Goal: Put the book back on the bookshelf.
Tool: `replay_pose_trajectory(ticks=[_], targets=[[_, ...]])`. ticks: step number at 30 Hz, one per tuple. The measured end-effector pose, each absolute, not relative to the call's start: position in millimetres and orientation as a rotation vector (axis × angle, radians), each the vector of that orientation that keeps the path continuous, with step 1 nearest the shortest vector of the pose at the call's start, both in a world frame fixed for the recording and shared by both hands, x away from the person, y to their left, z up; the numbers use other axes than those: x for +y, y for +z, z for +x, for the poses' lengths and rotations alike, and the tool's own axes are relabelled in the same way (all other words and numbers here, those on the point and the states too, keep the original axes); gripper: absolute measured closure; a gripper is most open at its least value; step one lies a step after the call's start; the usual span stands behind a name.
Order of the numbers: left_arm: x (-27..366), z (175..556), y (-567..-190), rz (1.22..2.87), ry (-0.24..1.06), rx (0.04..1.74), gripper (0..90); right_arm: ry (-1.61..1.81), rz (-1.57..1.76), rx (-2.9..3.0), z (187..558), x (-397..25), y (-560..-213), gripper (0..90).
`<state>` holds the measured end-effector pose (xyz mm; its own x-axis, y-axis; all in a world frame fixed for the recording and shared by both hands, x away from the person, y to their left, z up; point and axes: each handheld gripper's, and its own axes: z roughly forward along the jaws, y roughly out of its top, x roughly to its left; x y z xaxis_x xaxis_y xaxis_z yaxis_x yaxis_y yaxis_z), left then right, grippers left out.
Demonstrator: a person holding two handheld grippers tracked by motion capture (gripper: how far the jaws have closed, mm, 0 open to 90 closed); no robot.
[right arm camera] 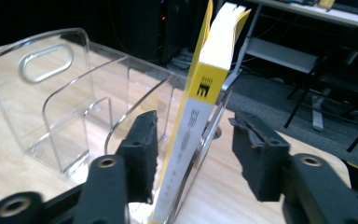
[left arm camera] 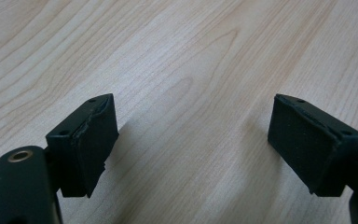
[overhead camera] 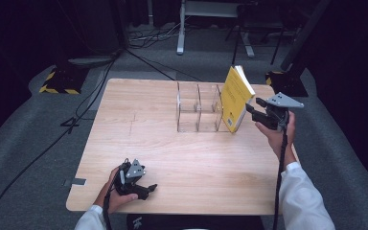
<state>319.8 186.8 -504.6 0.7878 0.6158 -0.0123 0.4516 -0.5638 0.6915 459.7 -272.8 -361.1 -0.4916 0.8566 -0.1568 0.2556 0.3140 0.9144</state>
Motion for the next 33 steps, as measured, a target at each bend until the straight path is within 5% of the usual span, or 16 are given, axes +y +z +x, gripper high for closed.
replay_pose_trajectory(ticks=[17,33], targets=[[186.9,320.0,-504.6,2.267,0.299,0.785,16.5,1.107,0.844,2.148,426.5,-291.9,-375.2,33.9],[186.9,320.0,-504.6,2.266,0.298,0.785,16.5,1.031,0.814,2.249,401.8,-298.1,-410.9,31.1]])
